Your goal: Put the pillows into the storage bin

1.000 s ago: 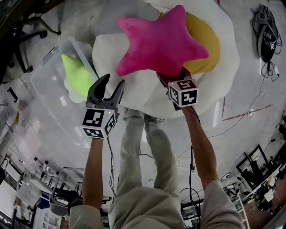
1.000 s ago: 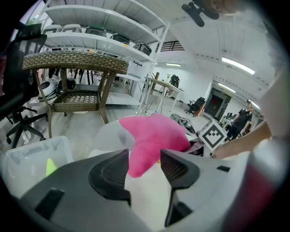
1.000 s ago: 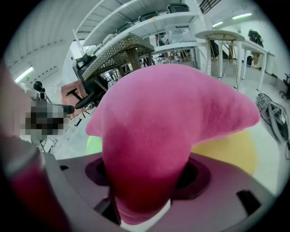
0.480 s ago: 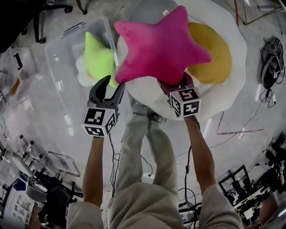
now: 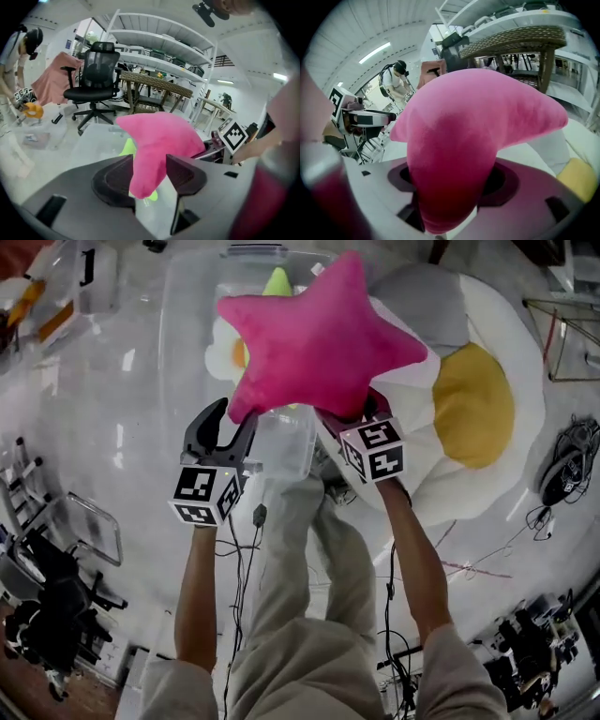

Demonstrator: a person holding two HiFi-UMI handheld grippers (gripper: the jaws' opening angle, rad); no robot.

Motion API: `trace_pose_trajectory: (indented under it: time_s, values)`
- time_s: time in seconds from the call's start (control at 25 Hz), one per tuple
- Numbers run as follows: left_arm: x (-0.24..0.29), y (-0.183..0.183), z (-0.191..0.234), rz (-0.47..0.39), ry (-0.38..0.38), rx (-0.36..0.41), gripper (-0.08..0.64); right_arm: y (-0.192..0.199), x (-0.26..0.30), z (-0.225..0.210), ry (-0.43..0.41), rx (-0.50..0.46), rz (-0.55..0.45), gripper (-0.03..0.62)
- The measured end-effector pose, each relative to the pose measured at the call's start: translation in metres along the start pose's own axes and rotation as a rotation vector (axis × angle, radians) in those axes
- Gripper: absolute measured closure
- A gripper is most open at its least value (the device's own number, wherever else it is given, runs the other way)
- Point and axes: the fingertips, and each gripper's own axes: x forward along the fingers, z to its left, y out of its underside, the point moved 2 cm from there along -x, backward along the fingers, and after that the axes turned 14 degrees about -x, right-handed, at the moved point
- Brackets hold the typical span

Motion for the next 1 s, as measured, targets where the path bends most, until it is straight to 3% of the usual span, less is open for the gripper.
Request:
trace_pose_trajectory:
  time_s: [0.36,0.68,0.84,1.0]
  values:
    - [-0.064,0.035,0.090,-0.076,-0.167,-0.178,0.344,-0.027,0.081,0.077,-0.172,-0.247,0.106,0.255]
    - [-0.097,0.055,0.135,-0.108,-0.237,-0.250,0.344,-0.007,0.145,0.134,-0.282,-0.435,0.279,0.247]
    - [-0.103,0.063,0.144,-0.099,-0.251,-0.259,0.344,0.021,0.172,0.142,-0.319,-0.419,0.367,0.239]
    - [-0.101,0.062,0.145,-0.087,-0.246,-0.247,0.342,0.038,0.180,0.127,-0.290,-0.397,0.437,0.235]
